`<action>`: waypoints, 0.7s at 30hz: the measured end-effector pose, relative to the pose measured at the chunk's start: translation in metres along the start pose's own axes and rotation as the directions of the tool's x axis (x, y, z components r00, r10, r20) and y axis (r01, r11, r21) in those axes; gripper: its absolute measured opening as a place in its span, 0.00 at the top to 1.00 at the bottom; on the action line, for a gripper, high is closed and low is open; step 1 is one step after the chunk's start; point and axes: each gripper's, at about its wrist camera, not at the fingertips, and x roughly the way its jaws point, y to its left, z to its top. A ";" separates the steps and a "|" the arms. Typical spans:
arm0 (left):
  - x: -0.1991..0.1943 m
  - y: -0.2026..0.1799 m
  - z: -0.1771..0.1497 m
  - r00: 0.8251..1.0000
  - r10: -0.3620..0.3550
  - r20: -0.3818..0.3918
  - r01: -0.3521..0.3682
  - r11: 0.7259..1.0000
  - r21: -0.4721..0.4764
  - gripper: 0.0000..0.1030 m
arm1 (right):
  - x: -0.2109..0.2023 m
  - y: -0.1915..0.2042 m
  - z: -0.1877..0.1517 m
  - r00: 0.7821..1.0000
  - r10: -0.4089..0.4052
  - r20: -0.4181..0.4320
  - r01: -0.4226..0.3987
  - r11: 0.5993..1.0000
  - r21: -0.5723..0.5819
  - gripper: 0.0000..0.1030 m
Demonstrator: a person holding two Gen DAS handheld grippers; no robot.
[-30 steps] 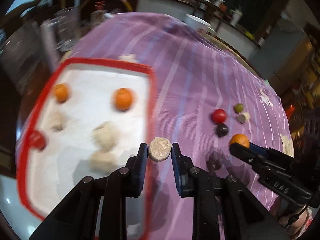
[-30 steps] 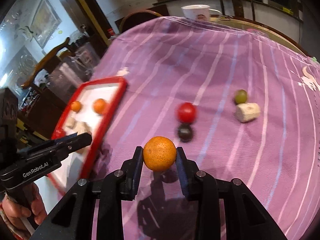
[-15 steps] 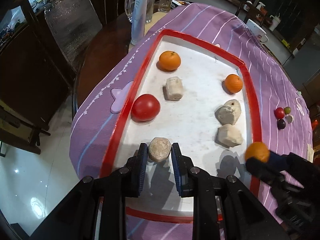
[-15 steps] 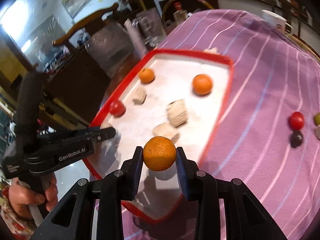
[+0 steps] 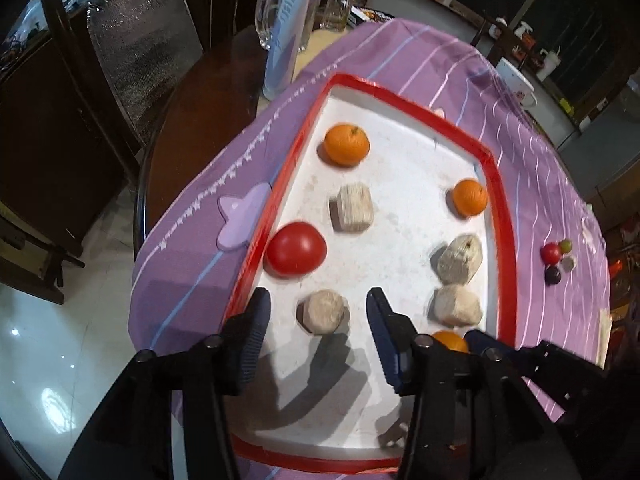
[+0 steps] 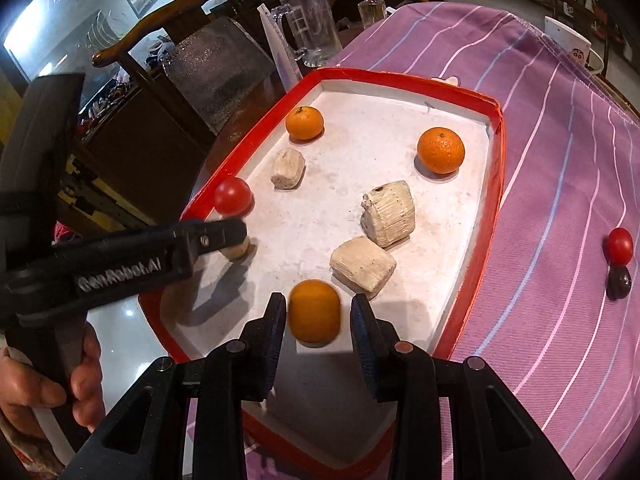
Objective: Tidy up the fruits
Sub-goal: 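Carry the disc and orange over the tray and open both tools, then withdraw both open tools from the tray toward the remaining items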
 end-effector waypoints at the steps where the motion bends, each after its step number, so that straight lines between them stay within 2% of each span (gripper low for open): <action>1: -0.001 0.001 0.002 1.000 -0.008 0.003 0.008 1.000 -0.011 0.52 | 0.000 0.001 0.000 1.000 -0.003 -0.002 0.003 1.000 -0.002 0.61; 5: -0.010 -0.002 0.005 0.999 -0.017 0.033 0.018 0.999 -0.034 0.52 | -0.012 -0.001 -0.001 0.999 -0.029 0.018 0.029 1.000 -0.006 0.60; 11: -0.026 -0.034 0.003 0.997 0.021 0.073 -0.021 1.000 0.005 0.50 | -0.045 -0.022 -0.005 0.996 -0.051 0.073 0.048 0.998 0.043 0.60; 15: -0.038 -0.075 -0.006 0.994 0.044 0.097 -0.051 0.996 0.071 0.42 | -0.068 -0.040 -0.011 0.994 -0.059 0.097 0.053 0.997 0.063 0.60; 21: -0.048 -0.133 -0.028 0.992 0.065 0.111 -0.082 0.984 0.158 0.41 | -0.103 -0.077 -0.029 0.987 -0.078 0.141 0.063 0.992 0.108 0.60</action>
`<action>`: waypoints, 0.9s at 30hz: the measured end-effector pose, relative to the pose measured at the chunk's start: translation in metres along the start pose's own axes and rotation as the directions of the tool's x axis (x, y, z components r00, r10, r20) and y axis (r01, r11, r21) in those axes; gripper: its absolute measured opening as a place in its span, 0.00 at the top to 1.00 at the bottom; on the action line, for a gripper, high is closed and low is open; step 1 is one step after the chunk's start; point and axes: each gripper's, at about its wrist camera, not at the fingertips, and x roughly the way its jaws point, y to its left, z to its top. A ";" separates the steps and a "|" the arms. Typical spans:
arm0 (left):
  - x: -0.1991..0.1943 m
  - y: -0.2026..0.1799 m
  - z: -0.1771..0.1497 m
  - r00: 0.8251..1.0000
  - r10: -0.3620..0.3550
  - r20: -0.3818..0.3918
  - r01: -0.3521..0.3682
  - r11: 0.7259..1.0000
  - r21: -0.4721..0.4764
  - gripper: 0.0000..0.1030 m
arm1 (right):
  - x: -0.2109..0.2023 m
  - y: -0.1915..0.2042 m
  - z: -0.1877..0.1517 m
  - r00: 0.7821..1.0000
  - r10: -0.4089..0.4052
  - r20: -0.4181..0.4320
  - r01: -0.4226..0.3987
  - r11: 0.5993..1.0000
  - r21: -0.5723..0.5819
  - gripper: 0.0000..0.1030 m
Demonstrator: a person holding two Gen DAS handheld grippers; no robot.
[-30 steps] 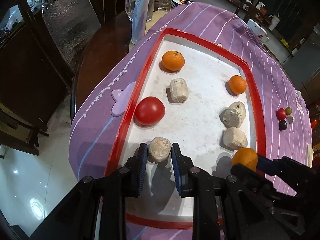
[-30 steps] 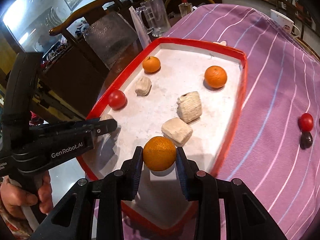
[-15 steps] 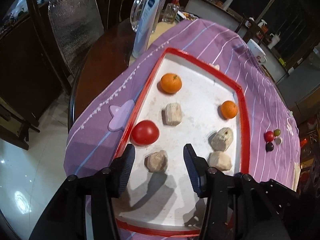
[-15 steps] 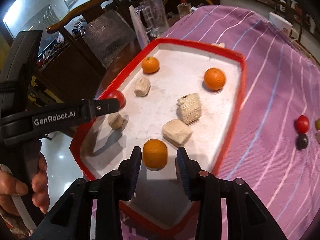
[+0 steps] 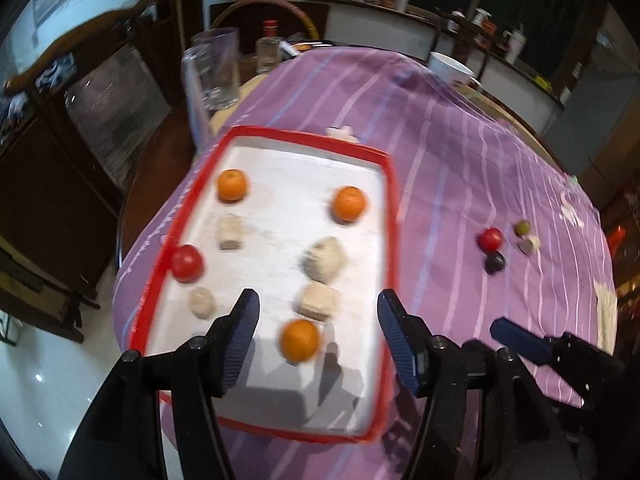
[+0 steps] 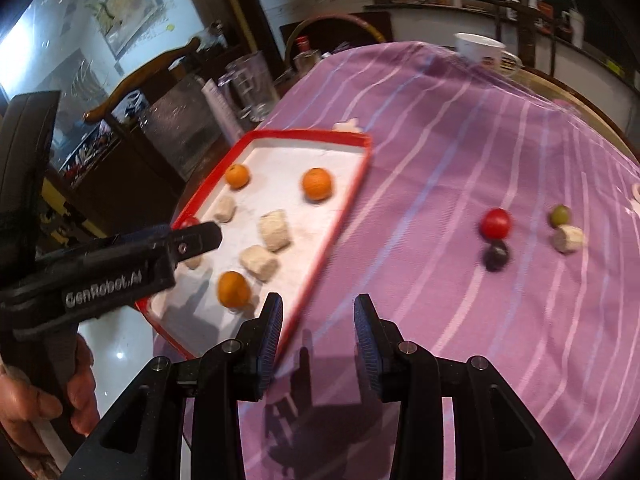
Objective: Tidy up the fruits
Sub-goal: 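Withdraw both open tools from the tray toward the remaining items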
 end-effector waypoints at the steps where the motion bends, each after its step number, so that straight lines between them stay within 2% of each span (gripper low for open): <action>1: -0.003 -0.011 -0.002 1.000 0.011 0.001 -0.011 1.000 0.016 0.41 | -0.005 -0.010 -0.003 1.000 -0.001 0.005 0.001 1.000 0.015 0.60; 12: -0.026 -0.095 -0.025 0.995 0.096 0.031 -0.100 0.984 0.146 0.41 | -0.050 -0.087 -0.027 0.999 -0.012 0.045 0.006 0.992 0.127 0.60; 16: -0.034 -0.114 -0.031 0.993 0.109 0.046 -0.115 0.980 0.165 0.36 | -0.064 -0.102 -0.032 0.998 -0.014 0.063 0.005 0.991 0.133 0.60; 27: -0.044 -0.137 -0.042 0.992 0.114 0.061 -0.123 0.980 0.159 0.36 | -0.086 -0.117 -0.039 0.996 -0.013 0.087 0.004 0.995 0.095 0.60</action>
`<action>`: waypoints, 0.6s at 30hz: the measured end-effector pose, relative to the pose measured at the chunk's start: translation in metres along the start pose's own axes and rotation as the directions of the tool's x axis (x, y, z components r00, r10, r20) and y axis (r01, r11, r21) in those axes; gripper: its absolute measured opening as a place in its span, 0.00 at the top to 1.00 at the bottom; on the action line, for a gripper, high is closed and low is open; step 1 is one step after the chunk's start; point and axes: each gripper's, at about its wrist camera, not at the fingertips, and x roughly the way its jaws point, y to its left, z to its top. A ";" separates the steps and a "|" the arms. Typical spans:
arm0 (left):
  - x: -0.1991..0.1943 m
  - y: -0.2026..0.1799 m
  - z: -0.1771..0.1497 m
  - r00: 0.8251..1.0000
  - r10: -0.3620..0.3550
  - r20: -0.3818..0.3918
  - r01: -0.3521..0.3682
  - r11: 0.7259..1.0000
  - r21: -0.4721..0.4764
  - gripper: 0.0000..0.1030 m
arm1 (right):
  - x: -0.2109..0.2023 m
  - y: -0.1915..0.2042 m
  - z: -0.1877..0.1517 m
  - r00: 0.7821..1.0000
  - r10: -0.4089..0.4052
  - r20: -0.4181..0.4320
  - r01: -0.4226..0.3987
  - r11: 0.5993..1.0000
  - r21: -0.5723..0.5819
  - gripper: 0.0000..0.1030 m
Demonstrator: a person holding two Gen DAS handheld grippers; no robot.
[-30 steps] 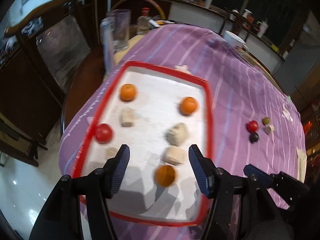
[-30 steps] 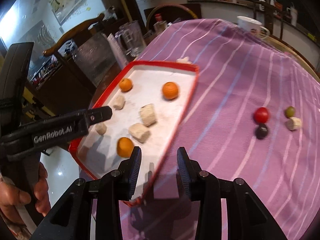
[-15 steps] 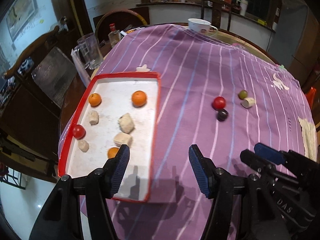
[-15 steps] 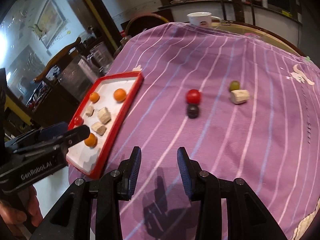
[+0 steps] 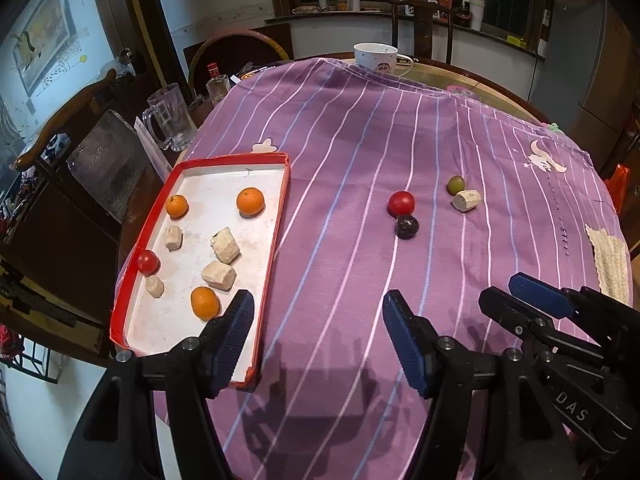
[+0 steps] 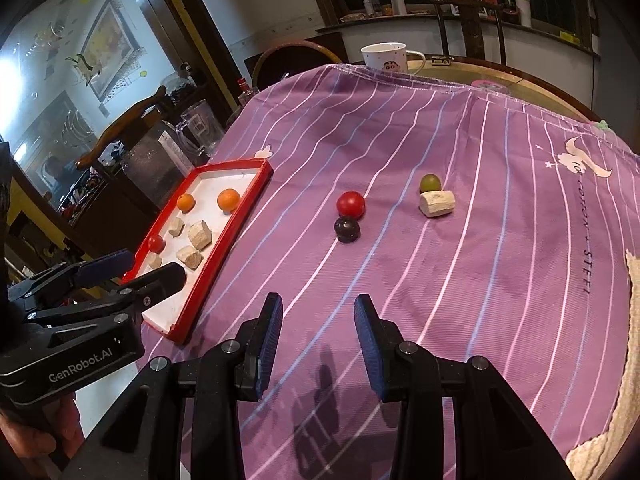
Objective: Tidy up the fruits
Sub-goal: 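Withdraw both open tools from the tray toward the remaining items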
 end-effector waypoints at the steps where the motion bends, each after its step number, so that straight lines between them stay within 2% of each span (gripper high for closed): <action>1: -0.001 -0.001 0.000 1.000 0.001 0.000 -0.001 1.000 0.000 0.36 | -0.001 -0.001 0.000 1.000 0.000 0.002 0.000 1.000 -0.001 0.60; 18: 0.001 -0.013 -0.005 1.000 -0.011 -0.022 0.011 1.000 0.012 0.35 | -0.005 -0.006 -0.003 1.000 0.000 -0.004 0.000 1.000 -0.010 0.60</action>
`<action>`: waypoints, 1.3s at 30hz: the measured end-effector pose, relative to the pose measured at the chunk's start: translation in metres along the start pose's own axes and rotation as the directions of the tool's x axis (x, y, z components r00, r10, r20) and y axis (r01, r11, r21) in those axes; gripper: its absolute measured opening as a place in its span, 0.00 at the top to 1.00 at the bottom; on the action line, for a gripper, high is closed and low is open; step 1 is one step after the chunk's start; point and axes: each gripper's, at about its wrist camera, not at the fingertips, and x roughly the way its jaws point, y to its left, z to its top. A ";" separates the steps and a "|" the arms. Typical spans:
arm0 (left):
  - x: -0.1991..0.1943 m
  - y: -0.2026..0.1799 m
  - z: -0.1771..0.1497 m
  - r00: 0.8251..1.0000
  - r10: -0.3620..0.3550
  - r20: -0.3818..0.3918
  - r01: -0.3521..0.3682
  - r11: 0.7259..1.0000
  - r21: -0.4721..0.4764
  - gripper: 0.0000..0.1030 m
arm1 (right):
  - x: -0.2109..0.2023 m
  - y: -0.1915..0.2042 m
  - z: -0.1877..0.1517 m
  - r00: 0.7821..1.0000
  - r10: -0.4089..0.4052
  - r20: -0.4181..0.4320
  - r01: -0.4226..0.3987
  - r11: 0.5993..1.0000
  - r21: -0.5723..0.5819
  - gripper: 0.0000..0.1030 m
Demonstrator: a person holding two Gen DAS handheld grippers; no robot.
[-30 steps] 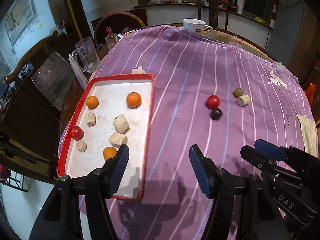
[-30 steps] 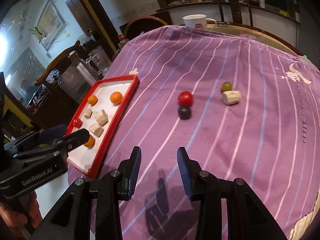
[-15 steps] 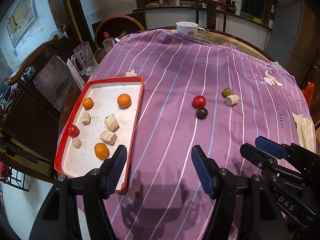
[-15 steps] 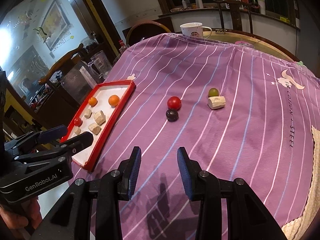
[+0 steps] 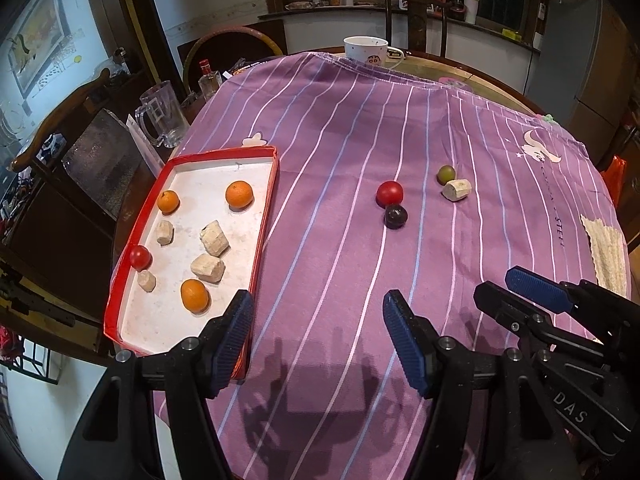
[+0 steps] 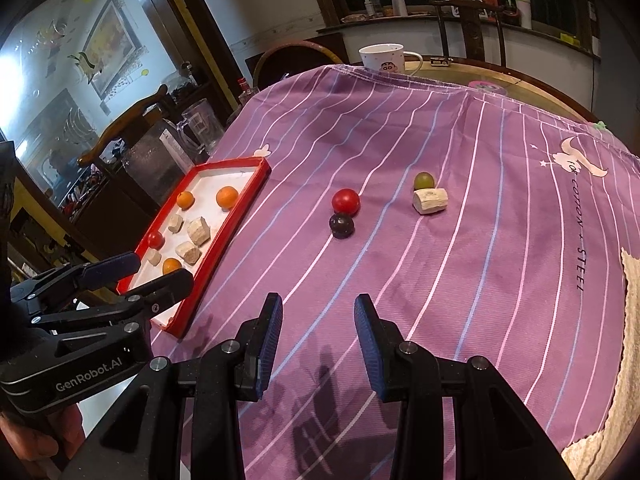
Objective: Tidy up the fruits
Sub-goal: 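Withdraw both open tools from the tray toward the remaining items, then grasp the red tomato with the left tool while the right tool grasps the cork cylinder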
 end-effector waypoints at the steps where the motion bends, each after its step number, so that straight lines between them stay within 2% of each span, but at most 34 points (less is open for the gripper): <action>1: 0.001 0.001 0.000 1.000 -0.002 -0.002 0.002 1.000 0.001 0.35 | 0.000 0.000 0.000 1.000 -0.001 -0.001 0.001 1.000 0.000 0.60; 14: 0.026 0.001 0.002 0.997 -0.041 -0.059 0.042 0.999 0.014 0.35 | 0.013 -0.009 -0.002 0.999 -0.018 -0.033 0.019 0.999 0.029 0.60; 22: 0.073 0.010 0.010 0.984 -0.116 -0.139 0.112 0.993 -0.033 0.35 | 0.031 -0.043 0.001 0.996 -0.067 -0.061 0.073 0.992 0.104 0.60; 29: 0.119 -0.001 0.043 0.966 -0.210 -0.151 0.205 0.978 -0.046 0.35 | 0.056 -0.090 0.034 0.993 -0.111 -0.052 0.118 0.976 0.182 0.60; 34: 0.153 -0.022 0.073 0.946 -0.289 -0.150 0.286 0.957 -0.040 0.35 | 0.080 -0.106 0.062 0.989 -0.138 -0.043 0.143 0.975 0.168 0.60; 39: 0.177 -0.036 0.089 0.940 -0.305 -0.153 0.307 0.952 -0.011 0.35 | 0.106 -0.113 0.081 0.984 -0.168 -0.058 0.174 0.975 0.139 0.60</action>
